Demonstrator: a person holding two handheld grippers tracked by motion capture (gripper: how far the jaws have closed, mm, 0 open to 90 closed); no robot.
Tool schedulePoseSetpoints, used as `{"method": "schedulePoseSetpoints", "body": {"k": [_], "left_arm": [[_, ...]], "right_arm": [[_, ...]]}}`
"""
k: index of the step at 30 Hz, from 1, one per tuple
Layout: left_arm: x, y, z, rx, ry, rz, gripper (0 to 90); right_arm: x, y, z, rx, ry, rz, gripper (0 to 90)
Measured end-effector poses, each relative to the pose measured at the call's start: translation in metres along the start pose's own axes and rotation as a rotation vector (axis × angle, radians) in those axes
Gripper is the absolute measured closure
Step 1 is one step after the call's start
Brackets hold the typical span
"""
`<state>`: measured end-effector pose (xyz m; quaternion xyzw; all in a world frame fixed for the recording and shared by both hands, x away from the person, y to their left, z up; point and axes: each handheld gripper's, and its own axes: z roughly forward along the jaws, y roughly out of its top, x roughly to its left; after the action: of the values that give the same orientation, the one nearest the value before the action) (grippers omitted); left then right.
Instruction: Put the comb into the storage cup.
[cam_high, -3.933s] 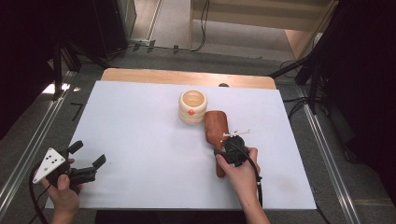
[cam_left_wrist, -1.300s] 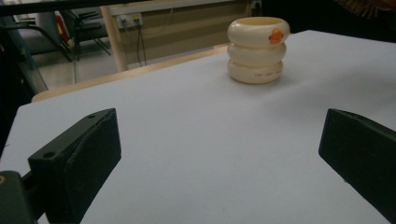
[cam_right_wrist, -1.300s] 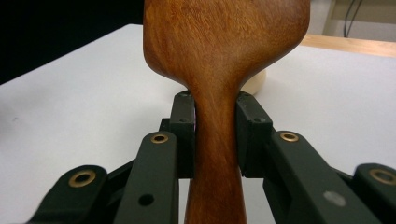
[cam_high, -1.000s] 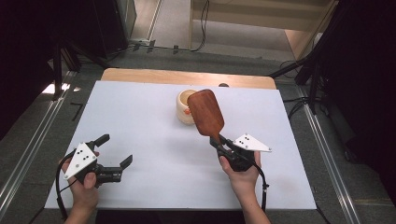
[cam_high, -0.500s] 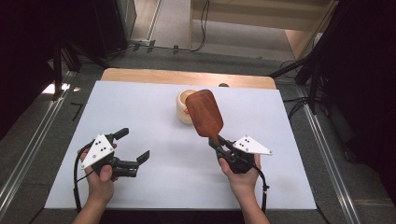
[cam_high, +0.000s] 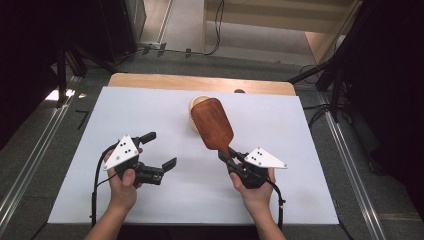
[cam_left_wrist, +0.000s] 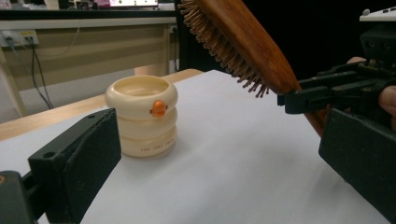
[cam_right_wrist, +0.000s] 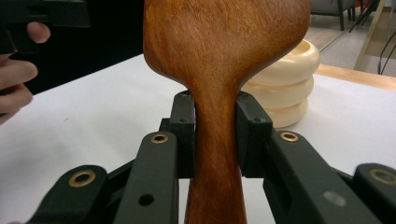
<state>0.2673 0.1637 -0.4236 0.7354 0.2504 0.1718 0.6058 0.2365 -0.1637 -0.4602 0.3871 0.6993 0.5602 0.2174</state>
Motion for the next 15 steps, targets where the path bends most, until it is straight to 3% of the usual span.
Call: {"method": "schedulePoseSetpoints", "body": {"k": [8,9,15], "left_arm": [[-0.005,0.01,0.012,-0.041,-0.023,-0.02,0.0],[-0.006,0.011,0.013,-0.041,-0.01,-0.018,0.0],[-0.009,0.017,0.022,-0.035,-0.039,-0.024,0.0]], "right_arm": [[0.009,0.0,0.001,-0.002,0.029,-0.009,70.4],[0.009,0.0,0.001,-0.002,0.029,-0.009,70.4],[0.016,0.001,0.002,-0.007,0.047,-0.024,70.5]]}}
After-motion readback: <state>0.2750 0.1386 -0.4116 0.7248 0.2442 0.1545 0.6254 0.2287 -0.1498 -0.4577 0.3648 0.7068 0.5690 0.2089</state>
